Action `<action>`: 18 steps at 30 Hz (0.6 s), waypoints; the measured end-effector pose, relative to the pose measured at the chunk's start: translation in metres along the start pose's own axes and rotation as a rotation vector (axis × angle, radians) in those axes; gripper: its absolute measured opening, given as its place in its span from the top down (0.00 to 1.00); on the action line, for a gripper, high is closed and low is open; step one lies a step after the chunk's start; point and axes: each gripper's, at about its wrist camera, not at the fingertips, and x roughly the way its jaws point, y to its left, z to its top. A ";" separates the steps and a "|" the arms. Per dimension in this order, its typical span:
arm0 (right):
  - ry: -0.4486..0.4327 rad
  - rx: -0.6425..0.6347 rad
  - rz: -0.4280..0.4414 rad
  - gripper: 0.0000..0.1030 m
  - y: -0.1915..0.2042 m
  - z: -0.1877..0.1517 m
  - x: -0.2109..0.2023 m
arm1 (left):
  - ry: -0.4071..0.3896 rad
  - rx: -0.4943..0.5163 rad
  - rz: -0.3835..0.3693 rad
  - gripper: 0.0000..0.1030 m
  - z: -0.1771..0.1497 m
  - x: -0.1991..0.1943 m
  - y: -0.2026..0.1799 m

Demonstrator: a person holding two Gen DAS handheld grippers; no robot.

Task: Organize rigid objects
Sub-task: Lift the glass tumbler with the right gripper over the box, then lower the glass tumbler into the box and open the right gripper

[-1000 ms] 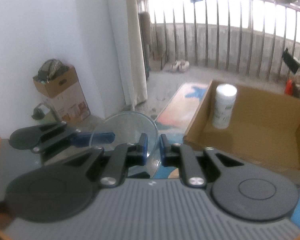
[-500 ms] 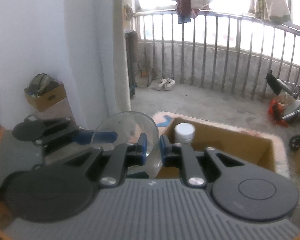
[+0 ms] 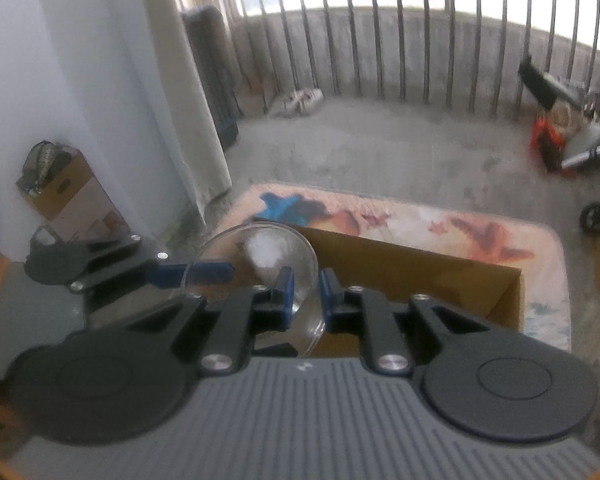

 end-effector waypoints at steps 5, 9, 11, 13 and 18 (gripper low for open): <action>0.066 0.065 0.026 0.87 -0.029 -0.002 0.057 | 0.087 -0.026 0.007 0.29 0.003 0.052 0.014; 0.114 0.109 0.049 0.87 -0.050 -0.006 0.095 | 0.136 -0.005 0.031 0.29 0.000 0.081 0.017; 0.132 0.128 0.059 0.87 -0.058 -0.009 0.112 | 0.161 0.018 0.047 0.29 0.000 0.092 0.018; 0.145 0.142 0.067 0.87 -0.065 -0.011 0.126 | 0.185 0.040 0.060 0.29 0.000 0.104 0.017; 0.167 0.184 0.083 0.87 -0.081 -0.017 0.153 | 0.216 0.066 0.085 0.29 -0.001 0.119 0.014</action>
